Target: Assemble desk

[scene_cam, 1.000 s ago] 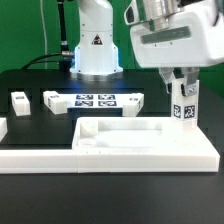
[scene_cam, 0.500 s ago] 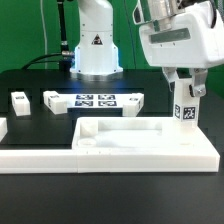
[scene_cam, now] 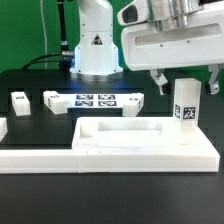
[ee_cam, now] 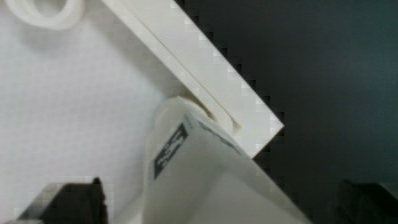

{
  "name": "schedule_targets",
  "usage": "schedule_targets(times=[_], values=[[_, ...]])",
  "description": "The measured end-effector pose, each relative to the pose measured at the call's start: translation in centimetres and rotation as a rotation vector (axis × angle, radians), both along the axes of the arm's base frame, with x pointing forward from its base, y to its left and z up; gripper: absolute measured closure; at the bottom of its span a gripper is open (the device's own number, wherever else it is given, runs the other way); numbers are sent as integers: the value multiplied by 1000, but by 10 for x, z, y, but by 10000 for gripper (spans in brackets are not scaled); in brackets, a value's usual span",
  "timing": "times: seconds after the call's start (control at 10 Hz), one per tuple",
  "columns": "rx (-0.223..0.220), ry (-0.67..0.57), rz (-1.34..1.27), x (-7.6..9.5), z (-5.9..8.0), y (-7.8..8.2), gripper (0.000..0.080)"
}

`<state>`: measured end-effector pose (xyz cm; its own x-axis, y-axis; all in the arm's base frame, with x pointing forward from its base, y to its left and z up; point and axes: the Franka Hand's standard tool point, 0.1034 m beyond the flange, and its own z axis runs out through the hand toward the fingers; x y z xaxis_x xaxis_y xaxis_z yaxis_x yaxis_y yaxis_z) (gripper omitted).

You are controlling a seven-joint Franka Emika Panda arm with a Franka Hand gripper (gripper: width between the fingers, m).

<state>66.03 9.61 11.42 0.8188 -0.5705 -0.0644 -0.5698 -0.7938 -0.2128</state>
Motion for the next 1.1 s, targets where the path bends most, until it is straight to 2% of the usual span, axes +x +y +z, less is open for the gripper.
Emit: schedule_targets(times=[0.1, 0.2, 0.3, 0.4, 0.5, 0.6, 0.7, 0.8, 1.0, 1.1], values=[[-37, -14, 171, 2, 3, 0, 151], [-53, -22, 301, 5, 3, 0, 151], [-67, -40, 429, 7, -3, 3, 151], [-67, -44, 416, 5, -9, 8, 151], [-66, -43, 405, 5, -8, 7, 268], [-66, -42, 401, 6, -8, 7, 268], [-64, -34, 363, 5, -8, 7, 403], [-68, -15, 287, 5, -10, 2, 487], [-59, 13, 136, 5, -10, 0, 489], [-50, 35, -36, 6, -8, -3, 492]])
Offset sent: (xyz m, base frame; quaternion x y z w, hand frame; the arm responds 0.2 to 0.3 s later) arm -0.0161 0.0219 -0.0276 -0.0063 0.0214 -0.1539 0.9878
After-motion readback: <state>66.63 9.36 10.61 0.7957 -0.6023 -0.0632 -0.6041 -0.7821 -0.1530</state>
